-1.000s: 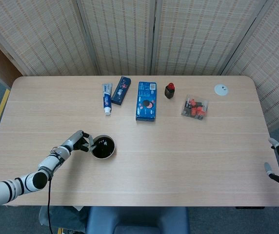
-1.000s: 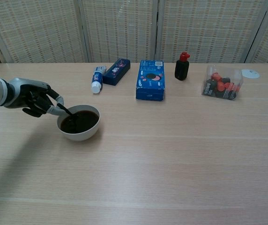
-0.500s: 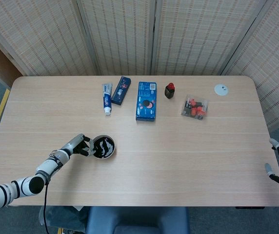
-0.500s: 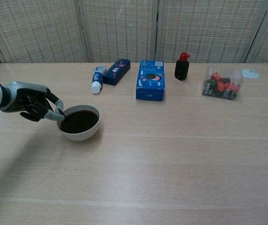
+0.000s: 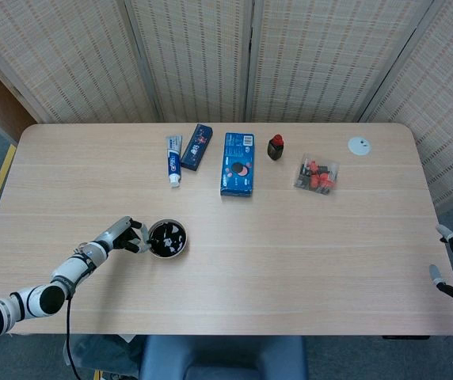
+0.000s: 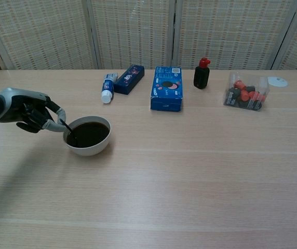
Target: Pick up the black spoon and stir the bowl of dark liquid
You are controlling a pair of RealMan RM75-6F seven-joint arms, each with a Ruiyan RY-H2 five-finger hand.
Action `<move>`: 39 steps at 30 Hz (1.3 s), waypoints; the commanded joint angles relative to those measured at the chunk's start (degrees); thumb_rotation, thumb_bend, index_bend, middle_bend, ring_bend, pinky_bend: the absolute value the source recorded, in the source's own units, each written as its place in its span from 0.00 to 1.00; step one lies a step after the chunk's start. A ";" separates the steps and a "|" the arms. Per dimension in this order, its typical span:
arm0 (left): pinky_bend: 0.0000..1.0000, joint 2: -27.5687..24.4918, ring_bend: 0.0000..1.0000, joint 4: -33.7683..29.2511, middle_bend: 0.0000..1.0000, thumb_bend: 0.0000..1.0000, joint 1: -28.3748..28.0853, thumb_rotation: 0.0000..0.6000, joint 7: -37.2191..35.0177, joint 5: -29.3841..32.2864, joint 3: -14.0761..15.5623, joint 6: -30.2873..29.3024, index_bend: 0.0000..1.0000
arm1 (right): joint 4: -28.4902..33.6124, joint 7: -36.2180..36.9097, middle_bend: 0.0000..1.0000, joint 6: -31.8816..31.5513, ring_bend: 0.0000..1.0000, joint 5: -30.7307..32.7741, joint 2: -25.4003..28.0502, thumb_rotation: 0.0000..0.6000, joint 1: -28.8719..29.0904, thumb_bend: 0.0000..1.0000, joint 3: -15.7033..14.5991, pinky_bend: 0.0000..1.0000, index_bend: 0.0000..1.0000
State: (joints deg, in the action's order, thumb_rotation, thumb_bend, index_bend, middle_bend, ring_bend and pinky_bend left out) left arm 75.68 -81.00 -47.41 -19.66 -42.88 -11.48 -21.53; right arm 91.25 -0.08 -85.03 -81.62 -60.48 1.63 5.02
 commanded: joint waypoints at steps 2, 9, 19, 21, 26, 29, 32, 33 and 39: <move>1.00 -0.50 1.00 -0.02 1.00 0.29 0.76 1.00 -1.09 -1.06 -0.72 0.64 0.11 | -0.01 -0.01 0.32 -0.03 0.25 0.05 0.00 1.00 -0.03 0.34 0.01 0.38 0.15; 1.00 -1.80 1.00 -0.88 1.00 0.28 2.55 1.00 -3.21 -3.03 -2.52 0.03 0.09 | 0.07 0.02 0.32 -0.19 0.25 -0.07 0.10 1.00 -0.06 0.34 0.04 0.38 0.15; 1.00 -5.79 0.85 -3.76 0.84 0.28 8.34 1.00 -5.27 -7.05 -4.91 -8.77 0.12 | 0.04 0.32 0.32 -0.31 0.25 0.01 0.33 1.00 -0.15 0.34 0.15 0.38 0.15; 0.96 -6.23 0.76 -4.33 0.76 0.28 9.77 1.00 -4.17 -8.27 -4.67 -12.71 0.15 | 0.10 0.46 0.32 -0.14 0.25 0.00 0.46 1.00 -0.03 0.34 0.20 0.38 0.15; 0.76 -6.95 0.53 -6.06 0.54 0.28 13.38 1.00 -1.02 -10.83 -3.85 -22.50 0.19 | 0.50 2.26 0.32 1.05 0.25 -0.11 0.98 1.00 0.43 0.34 0.10 0.38 0.15; 0.60 -6.25 0.37 -6.08 0.39 0.28 15.81 1.00 3.50 -13.39 -2.52 -30.53 0.20 | 1.11 6.53 0.32 2.97 0.25 -0.56 1.95 1.00 0.95 0.34 -0.33 0.38 0.15; 0.53 -4.57 0.30 -6.10 0.32 0.28 18.28 1.00 8.57 -15.95 -1.24 -39.00 0.21 | 0.90 8.10 0.32 3.71 0.25 -0.71 2.39 1.00 1.28 0.34 -0.39 0.38 0.15; 0.52 -4.16 0.29 -6.25 0.31 0.28 19.05 1.00 9.72 -16.68 -0.90 -41.19 0.21 | 0.89 8.33 0.32 3.71 0.25 -0.75 2.37 1.00 1.31 0.34 -0.38 0.38 0.15; 0.41 -2.04 0.24 -6.13 0.28 0.28 23.55 1.00 18.40 -22.16 2.28 -52.84 0.22 | 0.51 8.17 0.32 3.91 0.25 -1.30 1.80 1.00 1.58 0.34 -0.70 0.38 0.16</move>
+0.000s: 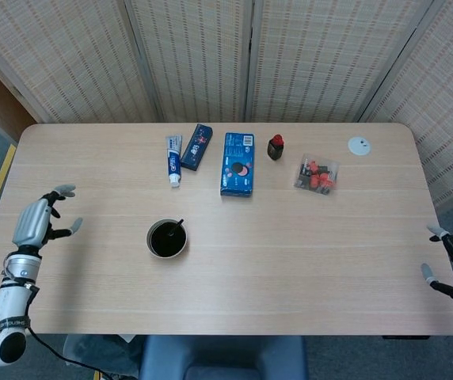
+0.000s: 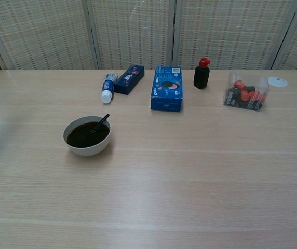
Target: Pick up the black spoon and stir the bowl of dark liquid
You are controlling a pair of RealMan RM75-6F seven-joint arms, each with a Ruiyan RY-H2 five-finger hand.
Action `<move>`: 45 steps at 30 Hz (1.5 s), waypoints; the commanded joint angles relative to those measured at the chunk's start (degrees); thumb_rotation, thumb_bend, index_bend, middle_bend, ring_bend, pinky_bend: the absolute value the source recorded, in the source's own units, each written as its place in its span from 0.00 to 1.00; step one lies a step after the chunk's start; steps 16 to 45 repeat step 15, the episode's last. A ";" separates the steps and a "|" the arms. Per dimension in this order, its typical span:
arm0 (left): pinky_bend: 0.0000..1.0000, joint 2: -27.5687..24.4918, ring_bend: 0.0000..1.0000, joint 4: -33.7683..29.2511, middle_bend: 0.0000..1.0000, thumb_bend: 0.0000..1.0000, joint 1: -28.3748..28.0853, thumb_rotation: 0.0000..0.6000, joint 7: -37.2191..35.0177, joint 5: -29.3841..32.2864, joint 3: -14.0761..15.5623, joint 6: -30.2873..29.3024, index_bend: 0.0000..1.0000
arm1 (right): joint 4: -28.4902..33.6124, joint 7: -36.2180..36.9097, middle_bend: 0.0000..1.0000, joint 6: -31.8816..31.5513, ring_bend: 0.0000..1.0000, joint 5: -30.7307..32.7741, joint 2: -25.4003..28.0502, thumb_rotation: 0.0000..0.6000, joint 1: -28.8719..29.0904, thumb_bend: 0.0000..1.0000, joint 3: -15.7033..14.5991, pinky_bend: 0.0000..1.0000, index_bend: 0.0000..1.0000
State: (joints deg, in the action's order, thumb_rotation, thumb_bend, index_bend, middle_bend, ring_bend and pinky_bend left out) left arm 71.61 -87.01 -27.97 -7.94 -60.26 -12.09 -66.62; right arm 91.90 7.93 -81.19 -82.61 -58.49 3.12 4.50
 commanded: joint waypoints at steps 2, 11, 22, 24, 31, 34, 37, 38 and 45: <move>0.37 2.55 0.21 -0.04 0.26 0.28 5.45 1.00 8.91 -6.70 4.06 -10.57 0.22 | -0.29 0.42 0.32 0.11 0.25 -0.57 -0.37 1.00 0.11 0.34 -0.37 0.38 0.17; 0.33 3.13 0.18 -2.32 0.25 0.28 12.01 1.00 17.98 -13.42 8.16 -21.54 0.22 | 0.02 2.98 0.32 -0.29 0.25 -1.72 -0.44 1.00 -0.37 0.34 -1.30 0.38 0.18; 0.32 2.78 0.18 -3.91 0.25 0.28 13.83 1.00 21.15 -15.35 9.27 -23.75 0.22 | -0.08 3.07 0.32 -1.74 0.25 -2.69 -0.84 1.00 -0.70 0.34 -1.33 0.38 0.18; 0.32 2.78 0.18 -3.91 0.25 0.28 13.83 1.00 21.15 -15.35 9.27 -23.75 0.22 | -0.08 3.07 0.32 -1.74 0.25 -2.69 -0.84 1.00 -0.70 0.34 -1.33 0.38 0.18; 0.32 2.78 0.18 -3.91 0.25 0.28 13.83 1.00 21.15 -15.35 9.27 -23.75 0.22 | -0.08 3.07 0.32 -1.74 0.25 -2.69 -0.84 1.00 -0.70 0.34 -1.33 0.38 0.18; 0.32 2.78 0.18 -3.91 0.25 0.28 13.83 1.00 21.15 -15.35 9.27 -23.75 0.22 | -0.08 3.07 0.32 -1.74 0.25 -2.69 -0.84 1.00 -0.70 0.34 -1.33 0.38 0.18; 0.32 2.78 0.18 -3.91 0.25 0.28 13.83 1.00 21.15 -15.35 9.27 -23.75 0.22 | -0.08 3.07 0.32 -1.74 0.25 -2.69 -0.84 1.00 -0.70 0.34 -1.33 0.38 0.18; 0.32 2.78 0.18 -3.91 0.25 0.28 13.83 1.00 21.15 -15.35 9.27 -23.75 0.22 | -0.08 3.07 0.32 -1.74 0.25 -2.69 -0.84 1.00 -0.70 0.34 -1.33 0.38 0.18; 0.32 2.78 0.18 -3.91 0.25 0.28 13.83 1.00 21.15 -15.35 9.27 -23.75 0.22 | -0.08 3.07 0.32 -1.74 0.25 -2.69 -0.84 1.00 -0.70 0.34 -1.33 0.38 0.18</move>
